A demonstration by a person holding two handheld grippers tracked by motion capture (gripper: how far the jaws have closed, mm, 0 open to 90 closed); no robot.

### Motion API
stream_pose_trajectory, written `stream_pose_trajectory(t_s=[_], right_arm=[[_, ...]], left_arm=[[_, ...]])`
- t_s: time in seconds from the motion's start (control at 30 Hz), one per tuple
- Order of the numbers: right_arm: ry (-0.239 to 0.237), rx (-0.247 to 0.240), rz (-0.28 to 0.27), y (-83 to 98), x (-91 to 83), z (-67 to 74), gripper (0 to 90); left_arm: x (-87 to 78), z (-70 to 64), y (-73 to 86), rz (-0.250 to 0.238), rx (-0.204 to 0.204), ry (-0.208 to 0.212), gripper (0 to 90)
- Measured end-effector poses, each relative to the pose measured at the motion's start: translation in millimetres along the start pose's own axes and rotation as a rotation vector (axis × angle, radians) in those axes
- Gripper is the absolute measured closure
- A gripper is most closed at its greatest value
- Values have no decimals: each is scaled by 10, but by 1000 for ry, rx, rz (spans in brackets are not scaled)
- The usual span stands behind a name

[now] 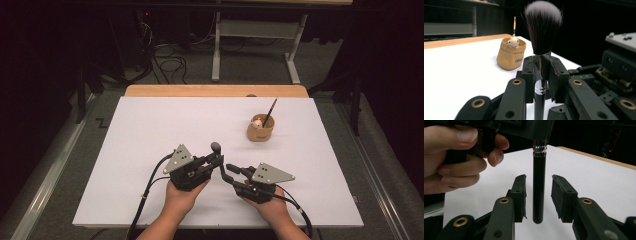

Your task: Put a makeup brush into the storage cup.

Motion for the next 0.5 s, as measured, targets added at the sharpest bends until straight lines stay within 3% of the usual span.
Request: stream_pose_trajectory(t_s=[0.2,0.5], right_arm=[[19,-8,2,-16,-1,26,617],[30,-4,1,-17,-2,17,641]], left_arm=[[44,-84,4,40,47,-28,769],[108,-156,15,80,72,-41,768]])
Point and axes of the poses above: each handheld gripper's, and its own axes: x roughly forward along the jaws, y roughly out of its underside, z roughly to its left, the point moved 1 cm from there along x, roughly forward along the jaws, and after that the axes turned 14 degrees about z, right-handed, at the moved point
